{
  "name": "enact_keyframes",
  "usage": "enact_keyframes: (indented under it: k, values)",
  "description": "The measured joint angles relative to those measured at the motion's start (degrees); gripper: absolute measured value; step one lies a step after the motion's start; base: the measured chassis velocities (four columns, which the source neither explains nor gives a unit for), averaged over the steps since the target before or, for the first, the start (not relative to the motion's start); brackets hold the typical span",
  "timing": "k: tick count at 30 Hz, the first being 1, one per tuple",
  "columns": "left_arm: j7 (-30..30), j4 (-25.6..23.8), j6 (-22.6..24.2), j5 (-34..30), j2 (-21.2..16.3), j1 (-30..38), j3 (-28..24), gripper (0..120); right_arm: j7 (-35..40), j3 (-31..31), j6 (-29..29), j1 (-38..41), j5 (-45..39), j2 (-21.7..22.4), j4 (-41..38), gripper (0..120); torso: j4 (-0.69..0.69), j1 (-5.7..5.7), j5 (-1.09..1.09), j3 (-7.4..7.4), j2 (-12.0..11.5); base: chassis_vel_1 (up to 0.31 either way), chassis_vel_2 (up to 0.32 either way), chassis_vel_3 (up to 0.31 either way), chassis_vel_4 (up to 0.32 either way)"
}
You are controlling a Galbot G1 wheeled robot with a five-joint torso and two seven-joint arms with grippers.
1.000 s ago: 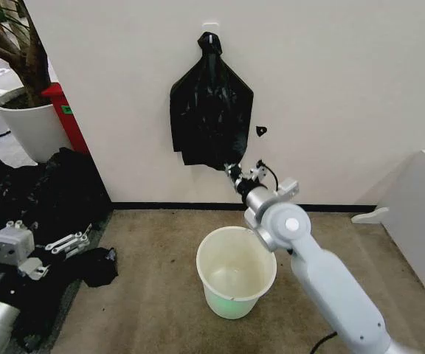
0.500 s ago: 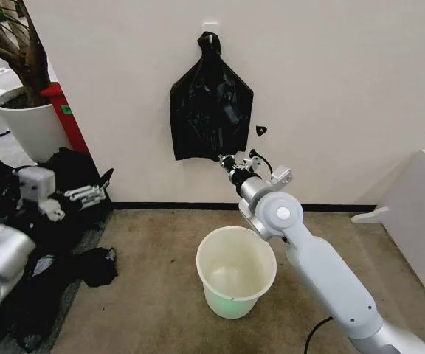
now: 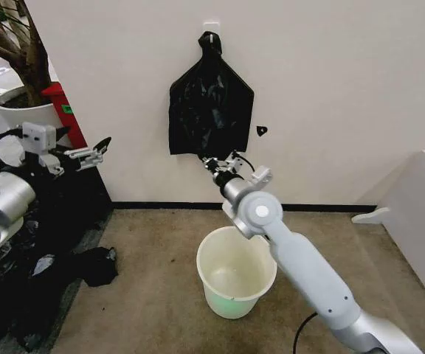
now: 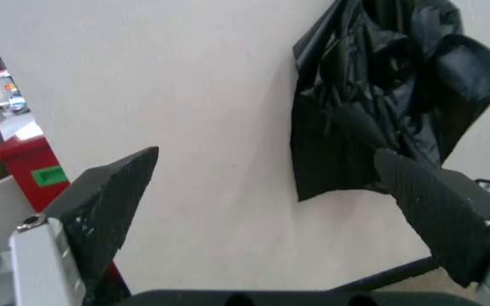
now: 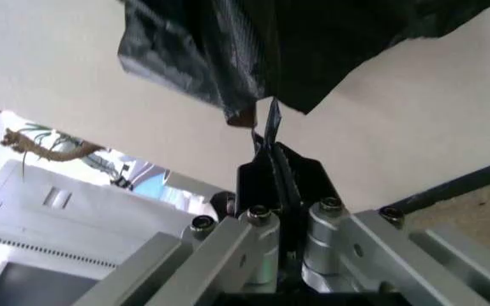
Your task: Place the garbage bag over the trash bin.
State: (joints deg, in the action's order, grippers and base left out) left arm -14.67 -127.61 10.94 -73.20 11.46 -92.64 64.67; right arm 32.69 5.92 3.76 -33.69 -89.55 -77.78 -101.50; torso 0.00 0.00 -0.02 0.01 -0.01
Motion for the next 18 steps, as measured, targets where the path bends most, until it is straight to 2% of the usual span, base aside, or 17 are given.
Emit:
enact_keyframes:
  k: [7, 11, 14, 15, 16, 18]
  values:
    - [2.9, 5.4, -0.7, 0.3, -5.7, -0.4, 0.0, 100, -1.5, -0.3, 0.4, 0.6, 1.1, -0.5, 1.6, 0, -0.01, 0.00, 0.02, 0.00, 0.0, 0.000, 0.000, 0.000, 0.000]
    - [4.8, 7.6, -2.2, 3.1, -6.1, -1.4, -0.5, 100, -1.9, -0.8, 0.6, 0.8, 1.2, -0.6, 2.1, 0, -0.01, 0.00, 0.02, 0.00, 0.0, 0.000, 0.000, 0.000, 0.000]
    - [7.5, 9.5, -4.1, 8.6, -4.7, -1.5, -3.4, 100, -2.2, -0.9, 0.6, 1.0, 1.3, -0.6, 2.3, 0, -0.02, 0.00, 0.03, -0.01, 0.0, 0.000, 0.000, 0.000, 0.000]
    - [8.8, 10.5, -5.4, 11.9, -2.9, -0.5, -6.2, 100, -2.2, -0.9, 0.6, 1.1, 1.3, -0.8, 2.4, 0, -0.02, 0.00, 0.03, -0.01, 0.0, 0.000, 0.000, 0.000, 0.000]
    - [8.8, 10.5, -5.4, 11.9, -2.9, -0.5, -6.2, 100, -2.2, -0.9, 0.6, 1.1, 1.3, -0.8, 2.4, 0, -0.02, 0.00, 0.03, -0.01, 0.0, 0.000, 0.000, 0.000, 0.000]
    - [9.5, 11.1, -6.4, 15.1, 0.8, 1.9, -10.5, 100, -2.2, -0.9, 0.6, 1.1, 1.6, -1.0, 2.6, 0, 0.01, 0.00, -0.04, 0.00, 0.0, 0.000, 0.000, 0.000, 0.000]
